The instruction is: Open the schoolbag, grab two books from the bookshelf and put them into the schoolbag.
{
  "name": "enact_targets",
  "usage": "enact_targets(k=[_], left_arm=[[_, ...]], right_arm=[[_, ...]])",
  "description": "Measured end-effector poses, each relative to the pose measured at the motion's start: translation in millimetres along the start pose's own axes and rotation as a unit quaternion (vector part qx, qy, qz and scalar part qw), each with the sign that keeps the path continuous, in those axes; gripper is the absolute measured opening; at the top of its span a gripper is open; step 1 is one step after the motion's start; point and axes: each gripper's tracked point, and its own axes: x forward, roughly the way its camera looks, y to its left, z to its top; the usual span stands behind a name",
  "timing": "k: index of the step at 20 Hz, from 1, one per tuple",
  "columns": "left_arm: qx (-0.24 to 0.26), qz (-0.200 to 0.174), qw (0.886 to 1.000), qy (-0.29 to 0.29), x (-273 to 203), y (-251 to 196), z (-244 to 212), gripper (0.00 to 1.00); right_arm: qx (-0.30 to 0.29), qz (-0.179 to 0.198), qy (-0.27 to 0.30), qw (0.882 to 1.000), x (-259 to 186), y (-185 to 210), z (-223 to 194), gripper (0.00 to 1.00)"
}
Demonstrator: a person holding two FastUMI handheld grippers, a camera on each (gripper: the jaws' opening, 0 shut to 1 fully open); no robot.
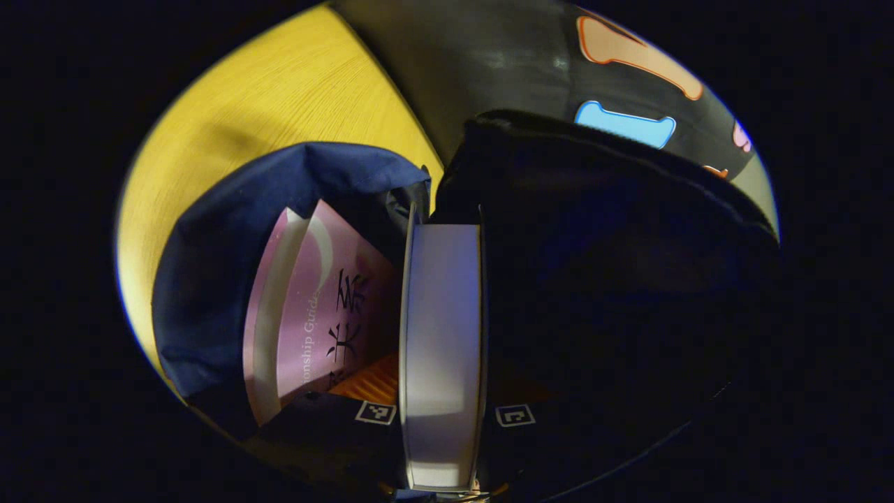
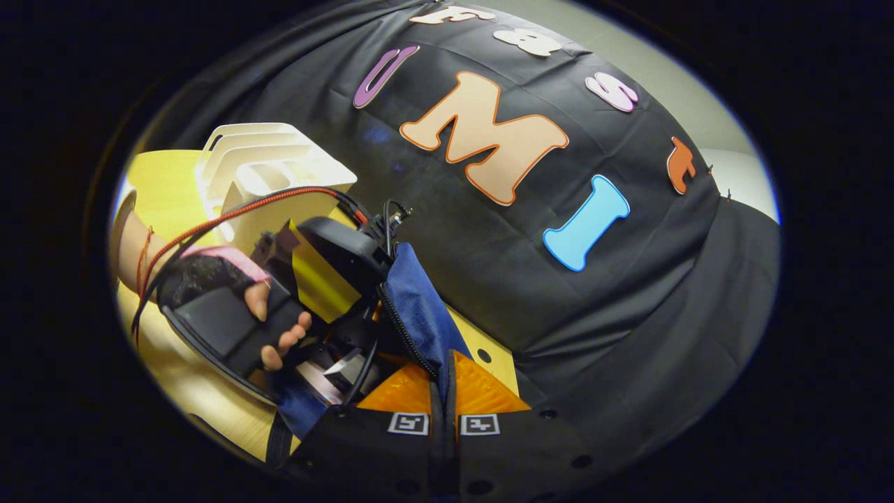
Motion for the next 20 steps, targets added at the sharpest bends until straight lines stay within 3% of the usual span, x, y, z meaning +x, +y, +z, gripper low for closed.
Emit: enact_targets(k=[4,5,8,11,12,13,17,20], left_arm=[[0.010,0.027,1.000,-0.004,-6,0,3,0.39],[0.018,0.043,0.999,-0.001,-9,3,3,0.53],[0.056,0.076,0.996,-0.007,-35,4,9,0.60],[0.108,0.121,0.987,-0.021,-71,9,16,0.86],[0.127,0.140,0.982,-0.025,-88,12,19,0.86],[0.148,0.162,0.975,-0.032,-103,15,19,0.96],[0.209,0.228,0.948,-0.075,-173,8,29,0.96],[0.250,0.253,0.927,-0.119,-208,-14,41,0.96]], right_arm=[[-0.002,0.009,0.005,1.000,0,3,-2,0.00],[0.004,0.010,0.006,1.000,-1,3,-3,0.00],[0.020,0.009,0.010,1.000,0,0,-3,0.00],[0.029,0.016,0.014,0.999,-1,2,-4,0.03],[0.032,0.017,0.016,0.999,0,4,-5,0.00],[0.035,0.021,0.017,0.999,0,6,-5,0.03],[0.076,0.054,0.037,0.995,0,21,-13,0.00],[0.130,0.078,0.055,0.987,-1,33,-19,0.12]])
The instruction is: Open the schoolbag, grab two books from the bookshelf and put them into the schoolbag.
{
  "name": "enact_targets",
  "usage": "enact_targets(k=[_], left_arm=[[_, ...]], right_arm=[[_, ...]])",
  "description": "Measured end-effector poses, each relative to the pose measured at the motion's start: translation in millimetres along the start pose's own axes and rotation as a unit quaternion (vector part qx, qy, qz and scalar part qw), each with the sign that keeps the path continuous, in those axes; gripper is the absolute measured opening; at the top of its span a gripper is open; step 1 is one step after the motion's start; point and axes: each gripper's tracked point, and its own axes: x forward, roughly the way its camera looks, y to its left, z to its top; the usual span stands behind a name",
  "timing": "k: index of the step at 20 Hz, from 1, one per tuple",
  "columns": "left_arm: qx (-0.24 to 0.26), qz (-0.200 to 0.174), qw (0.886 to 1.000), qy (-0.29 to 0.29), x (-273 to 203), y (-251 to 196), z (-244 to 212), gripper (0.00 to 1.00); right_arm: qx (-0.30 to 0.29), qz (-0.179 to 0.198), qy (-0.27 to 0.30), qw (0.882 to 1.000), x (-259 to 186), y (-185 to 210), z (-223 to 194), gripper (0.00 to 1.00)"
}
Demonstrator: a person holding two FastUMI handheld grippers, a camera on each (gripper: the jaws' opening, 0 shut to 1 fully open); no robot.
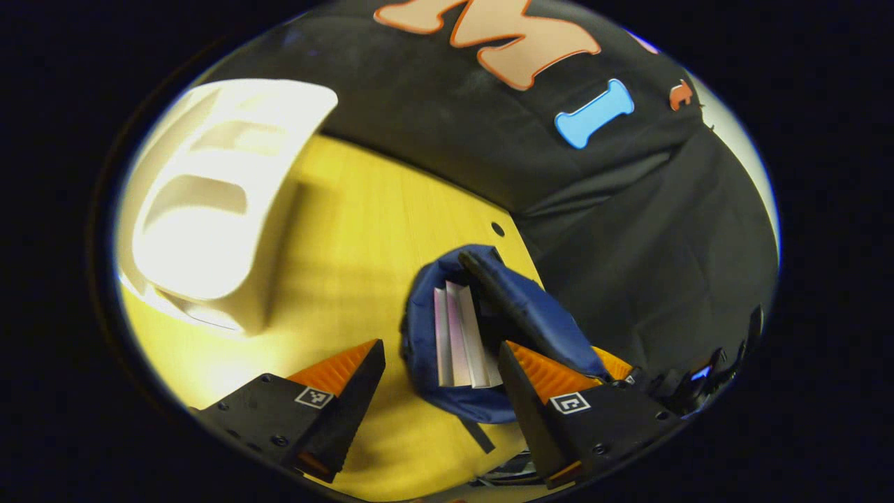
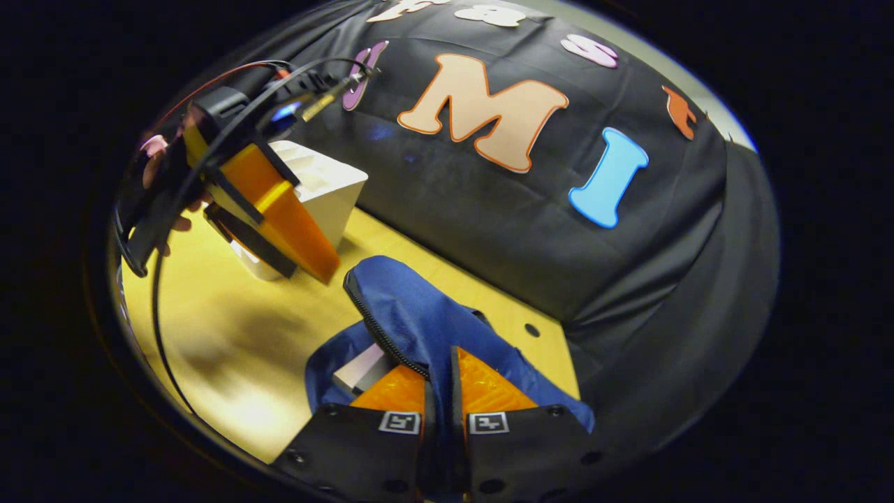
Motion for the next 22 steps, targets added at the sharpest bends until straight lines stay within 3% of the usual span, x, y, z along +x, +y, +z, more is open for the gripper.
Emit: enact_targets(k=[2,3,4,5,7,10,15,18,22], left_arm=[[0.016,0.015,0.999,-0.032,-22,3,20,0.96],[0.022,0.022,0.998,-0.047,-32,3,27,0.96],[0.028,0.027,0.997,-0.059,-43,6,34,0.96],[0.033,0.035,0.996,-0.068,-51,8,41,0.96],[0.043,0.053,0.994,-0.083,-64,11,54,0.96],[0.046,0.060,0.992,-0.100,-91,18,69,0.96],[0.061,0.092,0.983,-0.148,-119,29,97,0.95],[0.091,0.129,0.968,-0.197,-142,32,122,0.95],[0.139,0.177,0.935,-0.274,-182,34,156,0.95]], right_arm=[[0.018,0.009,0.014,1.000,3,9,-5,0.17],[0.019,0.015,0.023,0.999,4,16,-9,0.12],[0.014,0.018,0.031,0.999,4,22,-13,0.17],[0.009,0.024,0.038,0.999,6,28,-16,0.33],[0.011,0.031,0.053,0.998,3,39,-22,0.40],[0.047,0.049,0.030,0.997,-17,55,-4,0.59],[0.052,0.026,-0.023,0.998,-62,45,51,0.85],[0.072,0.005,-0.075,0.995,-78,22,101,0.92],[0.117,-0.022,-0.154,0.981,-93,-11,163,0.92]])
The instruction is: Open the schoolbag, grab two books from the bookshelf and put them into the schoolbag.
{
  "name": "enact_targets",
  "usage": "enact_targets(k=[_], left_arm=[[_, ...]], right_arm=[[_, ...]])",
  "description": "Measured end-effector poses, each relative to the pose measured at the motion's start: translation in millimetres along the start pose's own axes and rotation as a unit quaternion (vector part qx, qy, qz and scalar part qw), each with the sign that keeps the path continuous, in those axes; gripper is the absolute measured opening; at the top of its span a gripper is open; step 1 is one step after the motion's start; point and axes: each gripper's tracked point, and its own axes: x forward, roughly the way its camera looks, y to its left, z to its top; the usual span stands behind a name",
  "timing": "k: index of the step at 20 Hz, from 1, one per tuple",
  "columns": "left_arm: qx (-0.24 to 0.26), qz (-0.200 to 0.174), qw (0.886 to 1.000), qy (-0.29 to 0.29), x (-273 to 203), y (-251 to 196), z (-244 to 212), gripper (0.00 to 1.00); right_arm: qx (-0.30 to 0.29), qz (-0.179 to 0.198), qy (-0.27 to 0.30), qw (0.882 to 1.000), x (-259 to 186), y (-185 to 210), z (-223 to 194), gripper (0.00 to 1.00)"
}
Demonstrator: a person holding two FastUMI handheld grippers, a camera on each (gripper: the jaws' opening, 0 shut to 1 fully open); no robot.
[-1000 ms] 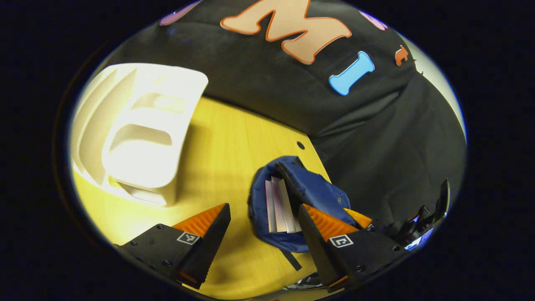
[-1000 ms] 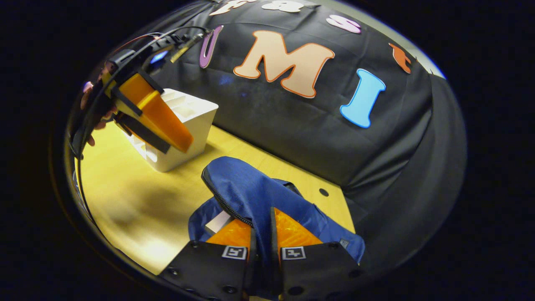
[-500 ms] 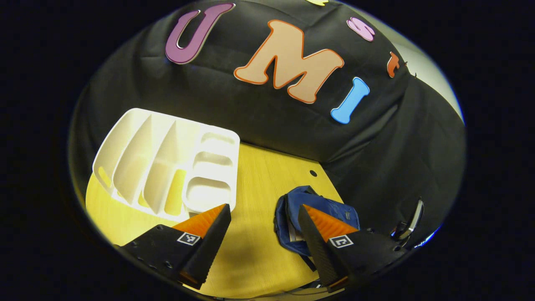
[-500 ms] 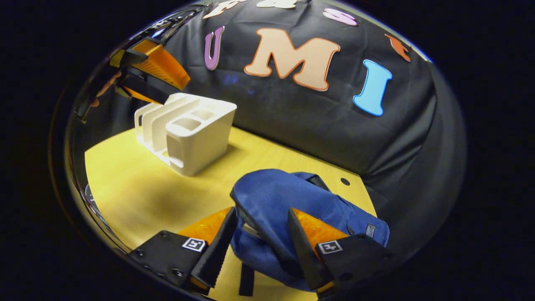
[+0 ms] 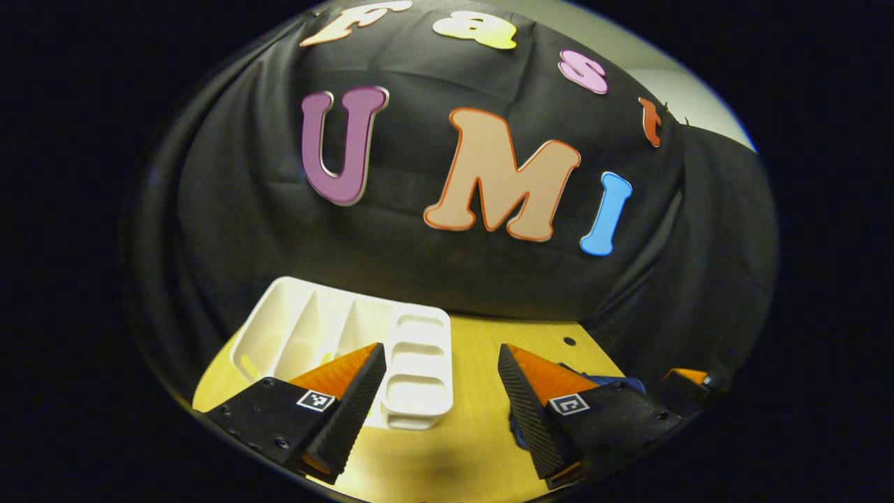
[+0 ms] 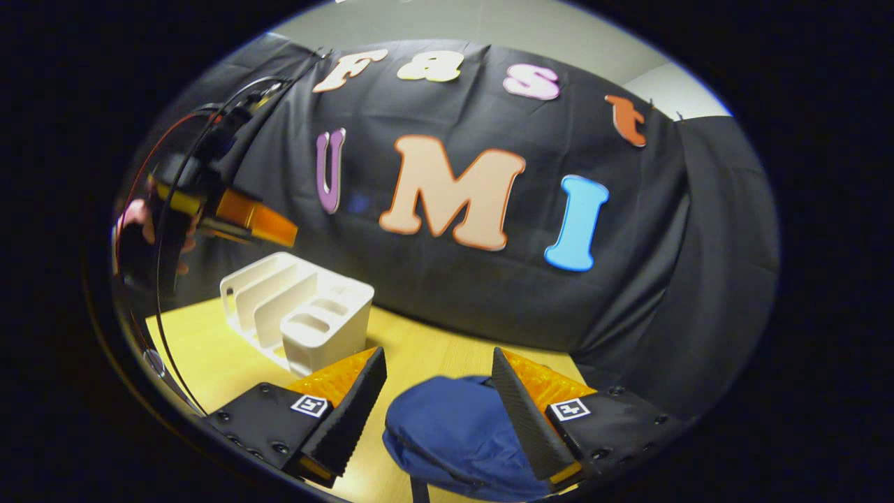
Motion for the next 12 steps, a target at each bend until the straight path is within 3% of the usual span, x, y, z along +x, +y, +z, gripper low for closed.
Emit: enact_targets(k=[4,12], left_arm=[[0.019,0.020,0.999,-0.040,-14,4,16,0.95],[0.041,0.029,0.998,-0.040,-32,10,7,0.94]], right_arm=[[0.026,-0.016,-0.039,0.999,-1,-8,30,0.92],[0.041,-0.023,-0.049,0.998,-13,-6,36,0.92]])
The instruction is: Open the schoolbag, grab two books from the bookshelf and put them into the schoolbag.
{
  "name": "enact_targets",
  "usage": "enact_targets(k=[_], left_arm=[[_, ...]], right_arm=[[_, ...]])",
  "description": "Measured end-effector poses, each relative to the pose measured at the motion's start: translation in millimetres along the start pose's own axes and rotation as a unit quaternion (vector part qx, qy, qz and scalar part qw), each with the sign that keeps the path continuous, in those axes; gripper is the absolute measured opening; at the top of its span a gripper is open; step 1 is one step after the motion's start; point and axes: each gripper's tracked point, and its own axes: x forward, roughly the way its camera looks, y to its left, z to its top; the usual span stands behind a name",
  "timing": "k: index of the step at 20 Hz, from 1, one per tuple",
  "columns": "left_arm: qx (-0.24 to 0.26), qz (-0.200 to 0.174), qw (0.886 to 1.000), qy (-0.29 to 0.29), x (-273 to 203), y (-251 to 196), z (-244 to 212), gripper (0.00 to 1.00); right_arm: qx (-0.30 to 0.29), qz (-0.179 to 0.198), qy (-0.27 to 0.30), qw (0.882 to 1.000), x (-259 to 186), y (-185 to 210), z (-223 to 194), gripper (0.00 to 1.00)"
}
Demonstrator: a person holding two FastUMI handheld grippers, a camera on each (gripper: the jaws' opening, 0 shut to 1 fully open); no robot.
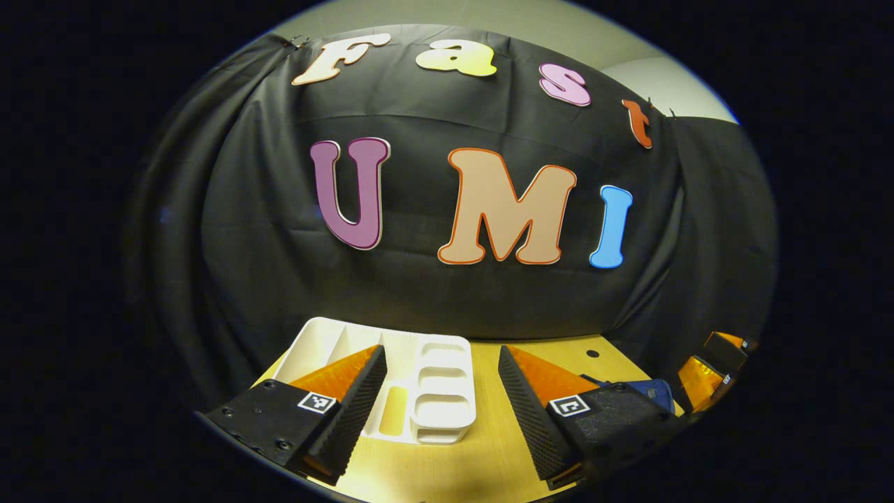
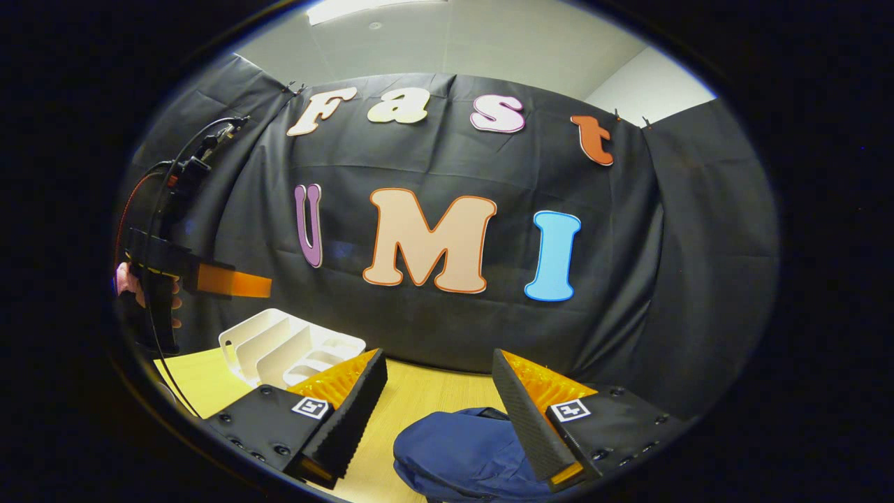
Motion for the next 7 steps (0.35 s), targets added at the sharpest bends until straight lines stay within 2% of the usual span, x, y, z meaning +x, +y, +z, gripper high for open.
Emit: enact_targets(k=[7], left_arm=[[-0.010,0.012,1.000,-0.019,-7,10,1,0.94]], right_arm=[[0.008,0.001,0.005,1.000,-2,0,-6,0.92]])
